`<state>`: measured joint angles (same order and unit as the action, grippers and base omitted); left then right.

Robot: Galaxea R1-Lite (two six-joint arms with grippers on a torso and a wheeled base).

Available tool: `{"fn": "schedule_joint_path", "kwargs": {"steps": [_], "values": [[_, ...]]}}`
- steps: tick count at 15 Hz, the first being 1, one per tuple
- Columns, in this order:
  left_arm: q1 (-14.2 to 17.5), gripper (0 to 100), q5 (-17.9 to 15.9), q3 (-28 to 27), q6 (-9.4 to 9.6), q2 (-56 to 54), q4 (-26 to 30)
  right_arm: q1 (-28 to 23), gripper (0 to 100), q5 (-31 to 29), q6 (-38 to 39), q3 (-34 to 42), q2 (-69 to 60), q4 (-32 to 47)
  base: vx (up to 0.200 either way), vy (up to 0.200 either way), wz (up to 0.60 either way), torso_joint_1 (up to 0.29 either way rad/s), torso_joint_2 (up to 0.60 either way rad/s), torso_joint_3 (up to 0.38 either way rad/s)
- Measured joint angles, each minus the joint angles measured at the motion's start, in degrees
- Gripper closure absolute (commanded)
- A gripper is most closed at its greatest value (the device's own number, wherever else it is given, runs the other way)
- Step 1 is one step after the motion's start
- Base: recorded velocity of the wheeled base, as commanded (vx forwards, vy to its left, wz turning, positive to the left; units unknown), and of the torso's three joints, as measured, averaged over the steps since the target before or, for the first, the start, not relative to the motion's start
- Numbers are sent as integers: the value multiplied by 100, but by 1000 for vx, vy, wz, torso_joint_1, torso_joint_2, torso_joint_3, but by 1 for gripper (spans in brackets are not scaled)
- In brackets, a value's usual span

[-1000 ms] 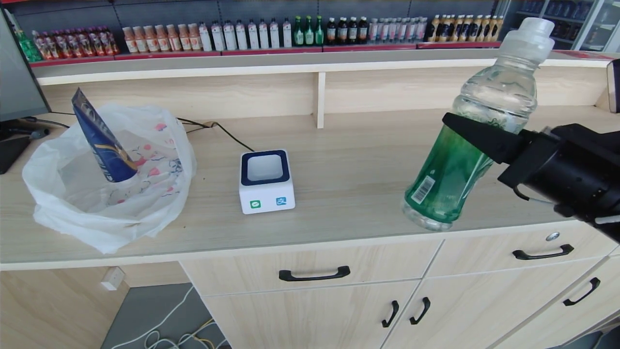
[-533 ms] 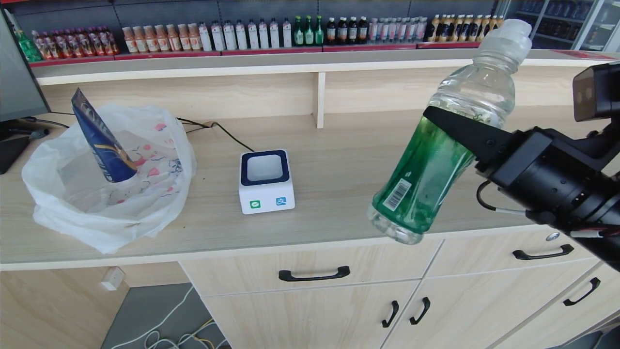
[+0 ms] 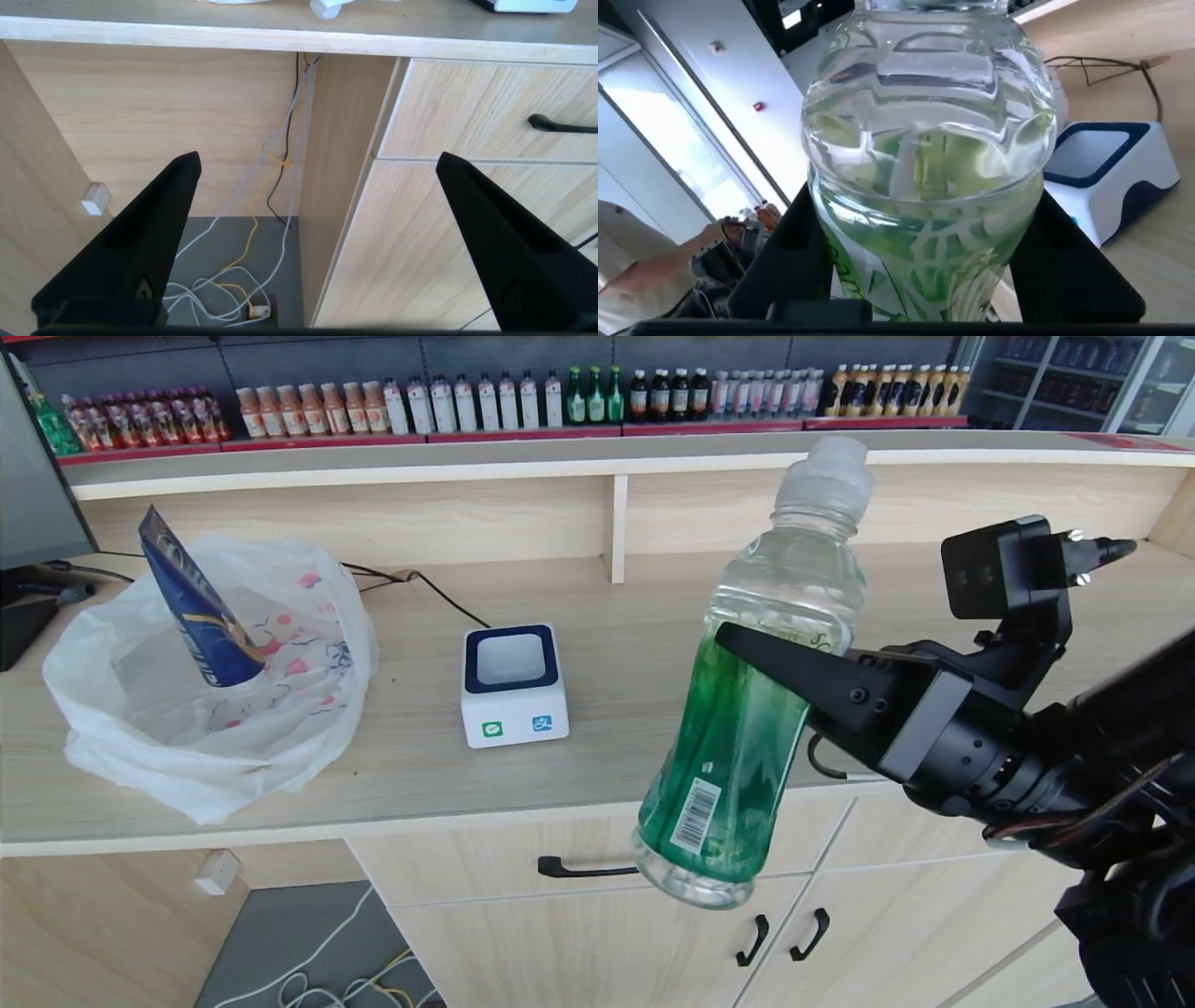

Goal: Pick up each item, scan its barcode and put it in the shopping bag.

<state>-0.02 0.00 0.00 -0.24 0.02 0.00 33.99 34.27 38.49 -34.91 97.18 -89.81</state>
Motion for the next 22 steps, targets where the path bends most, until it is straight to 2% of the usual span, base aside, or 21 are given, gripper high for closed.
{"fn": "schedule_joint_path", "kwargs": {"steps": [6,22], "values": [[2,0,0,0,0,0,0,33,100,827,525,-255,161,-22,0,0,0,0,0,0],[2,0,0,0,0,0,0,438,100,886,1223,-880,56,-13,0,0,0,0,0,0]]}}
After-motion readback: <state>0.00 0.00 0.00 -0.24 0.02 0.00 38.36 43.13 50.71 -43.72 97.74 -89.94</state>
